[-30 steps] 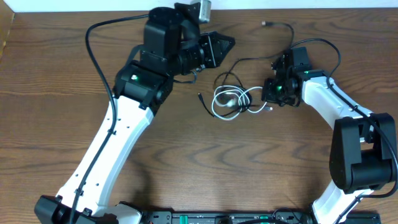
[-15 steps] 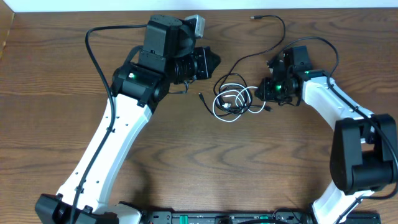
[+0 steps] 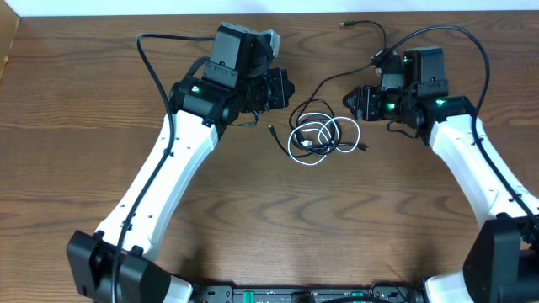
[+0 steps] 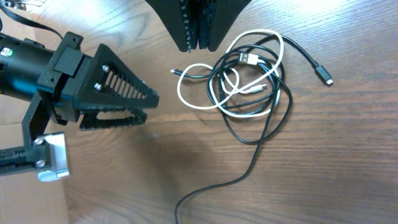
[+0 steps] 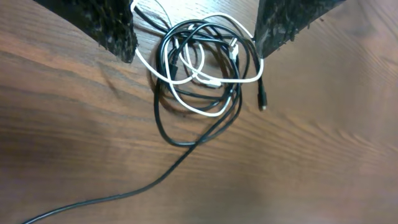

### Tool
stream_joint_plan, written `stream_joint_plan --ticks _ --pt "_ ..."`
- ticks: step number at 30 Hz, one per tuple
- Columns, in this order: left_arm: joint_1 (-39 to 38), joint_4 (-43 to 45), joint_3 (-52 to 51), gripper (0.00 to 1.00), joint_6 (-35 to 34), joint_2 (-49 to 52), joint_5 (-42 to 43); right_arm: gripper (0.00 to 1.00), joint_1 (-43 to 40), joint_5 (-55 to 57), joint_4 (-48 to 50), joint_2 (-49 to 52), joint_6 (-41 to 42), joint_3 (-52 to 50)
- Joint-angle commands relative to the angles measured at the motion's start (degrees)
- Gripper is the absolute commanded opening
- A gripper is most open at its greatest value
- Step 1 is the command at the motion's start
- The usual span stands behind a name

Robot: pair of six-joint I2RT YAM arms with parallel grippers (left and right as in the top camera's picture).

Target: Untangle cables

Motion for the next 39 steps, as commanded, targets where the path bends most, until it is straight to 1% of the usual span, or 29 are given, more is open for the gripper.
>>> stream_joint_plan --ticks 1,5,9,13,17,19,21,24,25,26,27,35,36,39 --pt "1.4 -0.2 0.1 0.08 1.0 0.4 -2.2 0.58 2.5 -3.1 0.5 3.3 -7.0 0.2" --pt "5.0 -0.7 0.1 0.08 -1.6 0.4 -2.1 0.57 5.6 -4.9 1.8 8.0 -14.6 0.2" --pt "7.4 -2.1 0.1 0.08 -2.0 0.4 -2.1 0.59 7.9 -5.9 4.1 12.7 -19.3 0.2" --pt "7.6 -3.8 0.1 0.08 -1.9 0.4 -2.1 0.60 9.7 -6.3 6.3 15.9 -21.1 0.2" --pt "7.6 -3.8 0.1 0.08 -1.9 0.4 -2.1 0.58 10.3 -6.3 7.5 17.1 -21.8 0.2" --pt "7.6 -3.8 0.1 0.08 -1.9 0.4 -2.2 0.54 10.3 -6.3 7.5 17.1 -21.9 0.2" --pt "7.6 -3.8 0.1 0.08 -1.9 0.4 -2.2 0.43 10.3 -6.3 7.8 17.1 -21.9 0.2" --pt "7.6 -3.8 0.1 0.08 -1.9 0.4 -2.1 0.21 10.3 -6.3 8.6 16.9 -20.6 0.3" --pt "7.6 -3.8 0.1 0.08 -1.9 0.4 -2.1 0.15 10.3 -6.3 8.8 16.8 -20.0 0.4" --pt "7.6 -3.8 0.1 0.08 -1.9 0.4 -2.1 0.07 10.1 -6.3 8.7 16.5 -19.4 0.7" --pt "7.6 -3.8 0.1 0.08 -1.9 0.4 -2.1 0.01 10.1 -6.3 8.5 16.2 -18.6 1.0" --pt "7.6 -4.5 0.1 0.08 -1.7 0.5 -2.1 0.01 9.8 -6.4 7.0 9.6 -16.7 1.9" --pt "7.6 -4.7 0.1 0.08 -1.7 0.5 -2.2 0.01 9.7 -5.2 6.6 8.5 -15.3 1.9" --pt "7.6 -5.0 0.1 0.08 -1.7 0.5 -2.2 0.01 9.5 3.3 4.1 5.7 -8.1 1.9"
